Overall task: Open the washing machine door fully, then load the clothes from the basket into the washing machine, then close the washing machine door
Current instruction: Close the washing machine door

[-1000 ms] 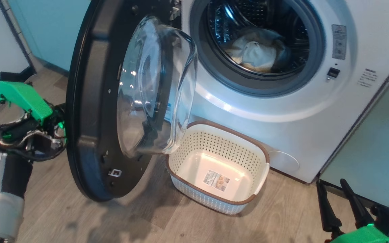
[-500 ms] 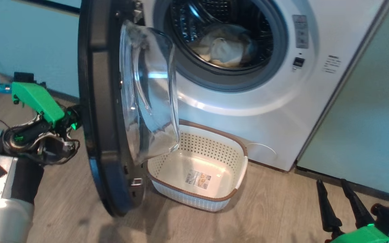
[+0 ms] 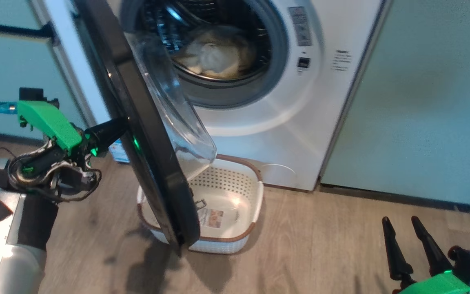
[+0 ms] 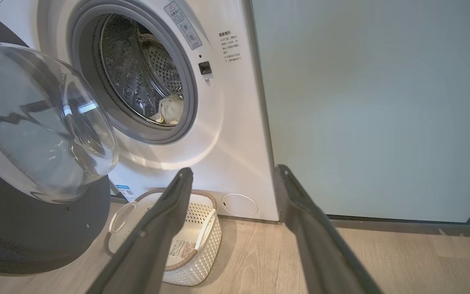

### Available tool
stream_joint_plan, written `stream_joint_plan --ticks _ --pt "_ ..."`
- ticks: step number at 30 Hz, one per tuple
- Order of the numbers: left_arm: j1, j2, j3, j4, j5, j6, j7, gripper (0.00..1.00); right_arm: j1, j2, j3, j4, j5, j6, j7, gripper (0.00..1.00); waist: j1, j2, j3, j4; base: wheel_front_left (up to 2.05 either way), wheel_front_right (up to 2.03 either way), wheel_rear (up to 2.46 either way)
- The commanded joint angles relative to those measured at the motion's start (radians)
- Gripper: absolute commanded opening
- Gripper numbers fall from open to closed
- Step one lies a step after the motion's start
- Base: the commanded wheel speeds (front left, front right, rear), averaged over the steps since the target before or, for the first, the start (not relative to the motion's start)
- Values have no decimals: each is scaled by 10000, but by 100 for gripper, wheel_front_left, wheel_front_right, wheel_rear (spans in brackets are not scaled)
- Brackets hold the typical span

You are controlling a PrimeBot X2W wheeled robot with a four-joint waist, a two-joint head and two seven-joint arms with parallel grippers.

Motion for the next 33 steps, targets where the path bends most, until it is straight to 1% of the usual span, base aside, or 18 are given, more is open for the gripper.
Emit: stream_joint_plan --ticks 1,2,10,18,22,26,33 --pt "-382 262 399 -424 -37 -116 -25 0 -450 -131 171 -310 -28 2 -67 100 0 -1 72 -396 0 0 0" --pt "-379 213 383 -409 -25 -157 -62 0 -469 -139 176 -312 -25 2 -67 100 0 -1 105 -660 0 0 0" --pt "-369 75 499 -319 8 -332 -402 0 -578 -186 196 -355 -33 2 -67 100 0 -1 275 -1749 0 0 0" --pt "-574 40 634 -154 101 -470 -808 0 -702 -224 133 -417 -17 2 -67 100 0 -1 496 -2518 0 0 0" --pt "-699 87 685 -98 149 -509 -955 0 -726 -210 74 -441 -18 2 -67 100 0 -1 567 -2665 0 0 0" --pt "-759 116 743 -63 185 -526 -1111 0 -710 -187 14 -454 -26 2 -67 100 0 -1 571 -2666 0 0 0" --pt "-730 100 705 -139 277 -539 -1408 0 -674 -175 -79 -439 -55 2 -67 100 0 -1 410 -2346 0 0 0"
